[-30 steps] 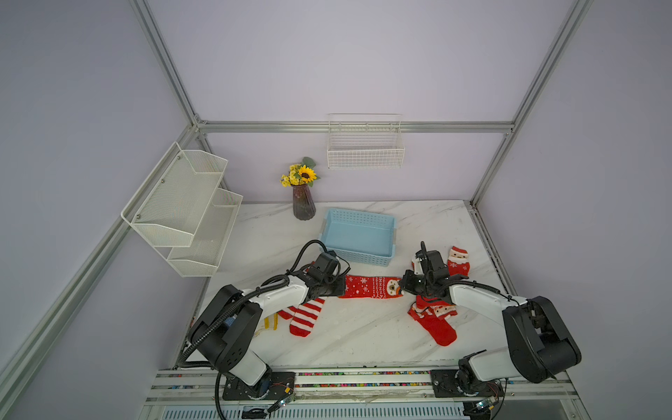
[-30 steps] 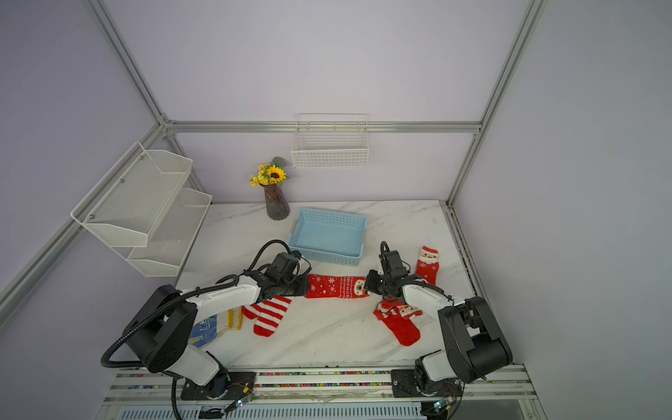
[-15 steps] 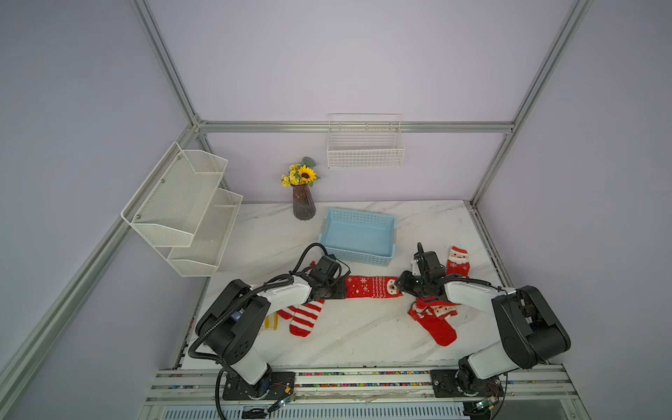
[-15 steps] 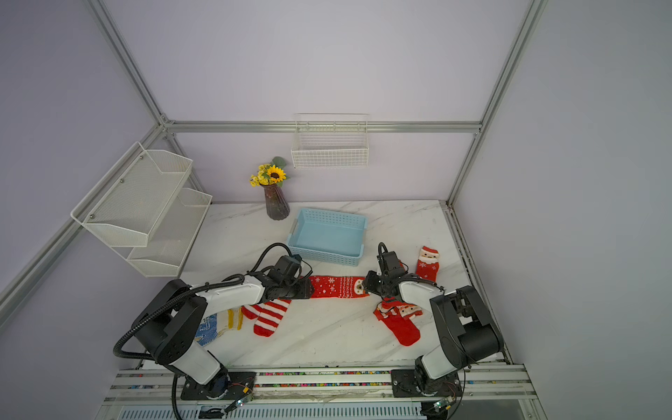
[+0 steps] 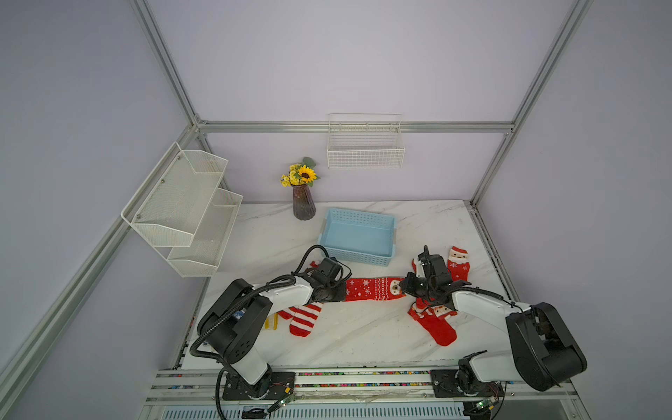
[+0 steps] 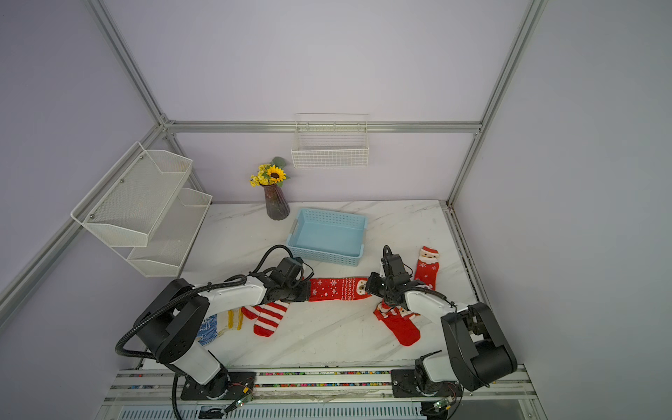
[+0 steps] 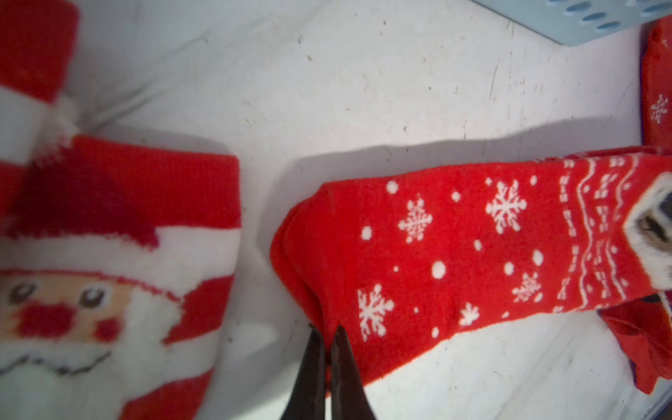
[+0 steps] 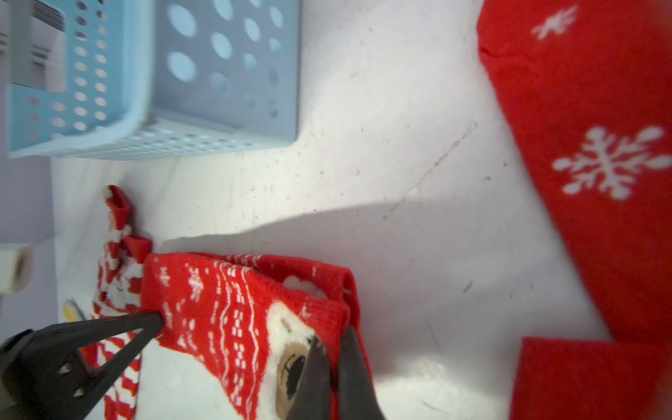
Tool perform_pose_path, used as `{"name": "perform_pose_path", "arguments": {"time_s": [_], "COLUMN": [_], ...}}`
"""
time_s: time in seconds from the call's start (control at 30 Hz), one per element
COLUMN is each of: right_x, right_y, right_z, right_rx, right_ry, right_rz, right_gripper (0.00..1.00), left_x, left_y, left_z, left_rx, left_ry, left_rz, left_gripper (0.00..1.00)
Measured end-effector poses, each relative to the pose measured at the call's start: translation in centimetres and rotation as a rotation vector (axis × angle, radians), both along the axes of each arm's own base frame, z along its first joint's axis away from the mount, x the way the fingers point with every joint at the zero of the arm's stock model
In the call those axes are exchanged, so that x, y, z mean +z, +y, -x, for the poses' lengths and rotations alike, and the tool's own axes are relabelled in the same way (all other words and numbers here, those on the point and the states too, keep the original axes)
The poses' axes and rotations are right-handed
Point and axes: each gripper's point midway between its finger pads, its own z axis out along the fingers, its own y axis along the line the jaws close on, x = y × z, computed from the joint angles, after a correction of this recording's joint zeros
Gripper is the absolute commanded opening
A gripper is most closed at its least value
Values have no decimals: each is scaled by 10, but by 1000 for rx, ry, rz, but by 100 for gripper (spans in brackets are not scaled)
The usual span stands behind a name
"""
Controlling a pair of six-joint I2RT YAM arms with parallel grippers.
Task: Place the socks together as a pair
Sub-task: Pick up a pair of socks from the center of the board, then place a pair of socks in the bin.
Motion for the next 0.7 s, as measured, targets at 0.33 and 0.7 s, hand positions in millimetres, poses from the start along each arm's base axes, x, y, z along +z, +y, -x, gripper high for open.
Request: {"name": "perform_pose_path", "arguments": {"time_s": [0.33,0.7], "right_x": [87,138], "right_y": [6,22], "right_z": [-12,-97], "right_rx": [-5,-55], "right_ry": [-184,-307], "right_rz": [-77,-81], "right_gripper": [0,0], "left_x": [78,171], "left_y": [-2,23], "left_z": [-11,-107], "left_rx": [-20,55], "left_ry": [-132,-433], "left_rz": [9,-125], "left_gripper": [0,0]}}
